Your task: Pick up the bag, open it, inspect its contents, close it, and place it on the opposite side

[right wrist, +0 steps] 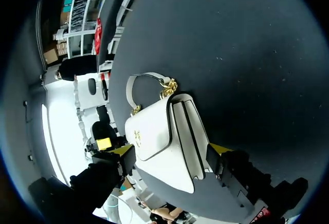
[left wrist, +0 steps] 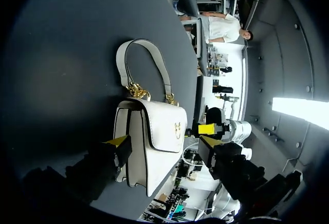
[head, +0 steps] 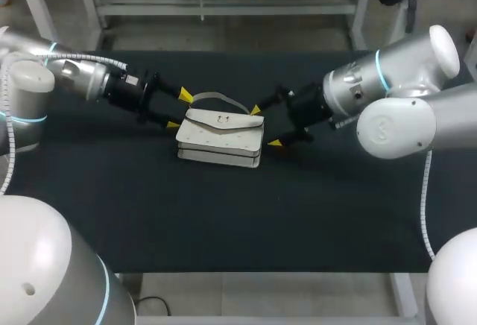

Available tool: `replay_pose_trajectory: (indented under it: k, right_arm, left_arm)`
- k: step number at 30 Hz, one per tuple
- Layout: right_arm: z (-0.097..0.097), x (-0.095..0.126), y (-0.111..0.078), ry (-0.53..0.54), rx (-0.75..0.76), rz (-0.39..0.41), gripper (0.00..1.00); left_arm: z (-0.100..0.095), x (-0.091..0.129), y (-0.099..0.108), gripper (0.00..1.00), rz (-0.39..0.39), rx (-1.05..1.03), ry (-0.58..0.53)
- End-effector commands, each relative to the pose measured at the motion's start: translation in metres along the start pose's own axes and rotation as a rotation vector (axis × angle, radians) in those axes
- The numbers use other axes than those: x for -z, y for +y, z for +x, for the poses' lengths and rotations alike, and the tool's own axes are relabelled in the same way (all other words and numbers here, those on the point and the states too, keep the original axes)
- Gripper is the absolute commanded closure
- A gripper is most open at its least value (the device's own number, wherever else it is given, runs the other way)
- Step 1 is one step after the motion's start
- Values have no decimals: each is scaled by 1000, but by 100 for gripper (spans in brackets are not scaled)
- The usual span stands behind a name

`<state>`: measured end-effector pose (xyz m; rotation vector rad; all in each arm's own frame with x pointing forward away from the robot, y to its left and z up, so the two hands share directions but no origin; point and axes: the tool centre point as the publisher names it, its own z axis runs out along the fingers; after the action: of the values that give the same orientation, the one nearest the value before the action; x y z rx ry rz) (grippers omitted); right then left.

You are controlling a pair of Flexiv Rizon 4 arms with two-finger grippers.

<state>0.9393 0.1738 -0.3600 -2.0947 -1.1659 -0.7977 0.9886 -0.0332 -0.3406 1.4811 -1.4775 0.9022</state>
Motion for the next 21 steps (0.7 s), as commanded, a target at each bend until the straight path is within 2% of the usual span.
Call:
replay_pose_trajectory:
  k: [1,3,5,9,10,18,21]
  right_arm:
    - [-2,-8,10,29,4,30,9]
    - [-1,-10,13,48,2,43,13]
    - [2,-11,15,59,10,44,24]
    - [6,-13,17,75,25,52,42]
    - [7,-14,18,85,36,60,50]
    - [2,-23,23,141,80,117,52]
    - [0,-23,24,168,86,138,54]
  left_arm:
    - [-4,-5,-6,34,-26,2,19]
    - [-4,-6,-7,38,-27,3,22]
    - [-4,-7,-7,50,-28,1,22]
    - [-2,-9,-6,49,-37,-5,17]
    - [-2,-10,-6,47,-38,-5,16]
    - [-4,-14,-7,48,-42,0,19]
    - [-5,-16,-8,53,-41,1,16]
